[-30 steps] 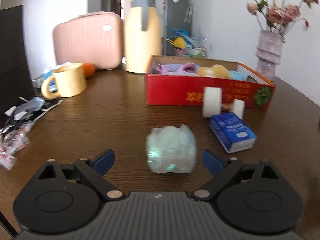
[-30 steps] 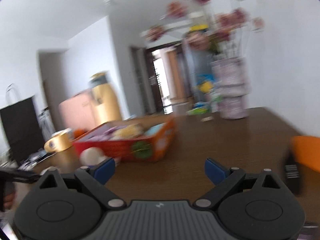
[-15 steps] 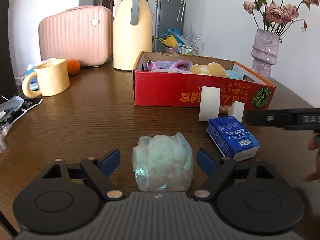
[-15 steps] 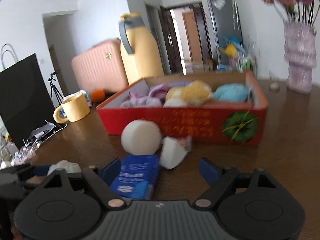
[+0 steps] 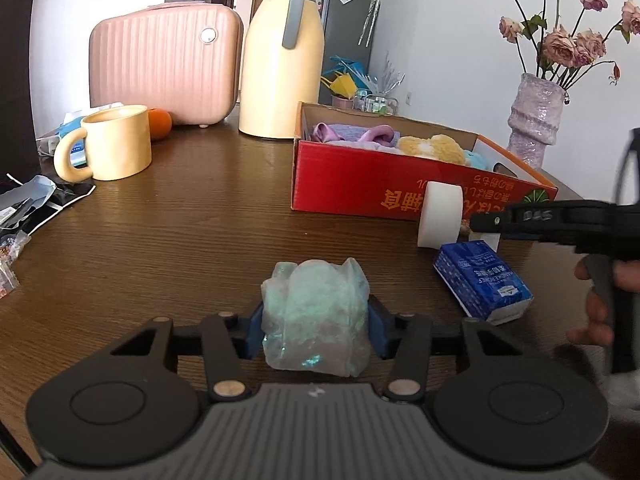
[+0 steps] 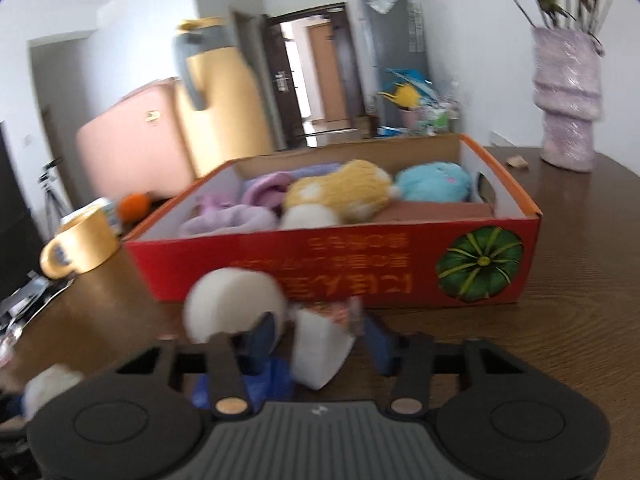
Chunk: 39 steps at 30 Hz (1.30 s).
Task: Organize soft objects
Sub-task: 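Carry the mesh bag to the box while the right gripper grasps the sponge wedge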
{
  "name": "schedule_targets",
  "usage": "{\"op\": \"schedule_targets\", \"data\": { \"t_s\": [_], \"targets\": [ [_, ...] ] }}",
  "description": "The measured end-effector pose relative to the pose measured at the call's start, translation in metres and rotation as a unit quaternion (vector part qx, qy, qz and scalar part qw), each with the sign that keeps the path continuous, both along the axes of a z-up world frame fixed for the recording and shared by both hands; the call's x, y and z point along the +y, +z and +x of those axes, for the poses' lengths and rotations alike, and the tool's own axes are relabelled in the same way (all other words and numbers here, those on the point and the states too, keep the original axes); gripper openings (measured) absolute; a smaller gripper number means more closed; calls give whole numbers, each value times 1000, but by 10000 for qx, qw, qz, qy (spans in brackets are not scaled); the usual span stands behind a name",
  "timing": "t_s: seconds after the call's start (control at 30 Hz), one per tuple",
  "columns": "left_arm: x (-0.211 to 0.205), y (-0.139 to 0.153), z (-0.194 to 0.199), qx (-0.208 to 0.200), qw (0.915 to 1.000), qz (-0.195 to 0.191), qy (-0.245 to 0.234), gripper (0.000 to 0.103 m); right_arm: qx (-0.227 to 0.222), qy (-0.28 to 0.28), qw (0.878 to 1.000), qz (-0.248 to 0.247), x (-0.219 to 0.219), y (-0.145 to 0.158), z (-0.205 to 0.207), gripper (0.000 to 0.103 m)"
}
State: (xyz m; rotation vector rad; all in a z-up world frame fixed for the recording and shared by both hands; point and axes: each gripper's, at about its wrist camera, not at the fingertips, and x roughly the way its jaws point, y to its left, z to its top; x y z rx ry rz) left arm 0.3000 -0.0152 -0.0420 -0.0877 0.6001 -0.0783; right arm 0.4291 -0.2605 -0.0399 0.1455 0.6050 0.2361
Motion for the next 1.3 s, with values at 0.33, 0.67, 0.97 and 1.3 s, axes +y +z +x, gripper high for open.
{"op": "schedule_targets", "data": {
  "t_s": [0.33,0.67,0.97,1.3],
  "targets": [
    [-4,23,-36,-171,9997,93,-156,45,-460,39,9989,98,-24,22,-78,18],
    [-48,42,-90,-426,9947,173,-915,42,-607,74,9979,224,-48,28,-188,18],
    [-69,94,-8,-899,9876,-157,-1277,43,-1147,-168,9912,636,-76,82,-101,18],
    [-123,105,245,164,9937,-283,-1074,47,-288,-394,9868,1542,-89,88,138,19]
  ]
}}
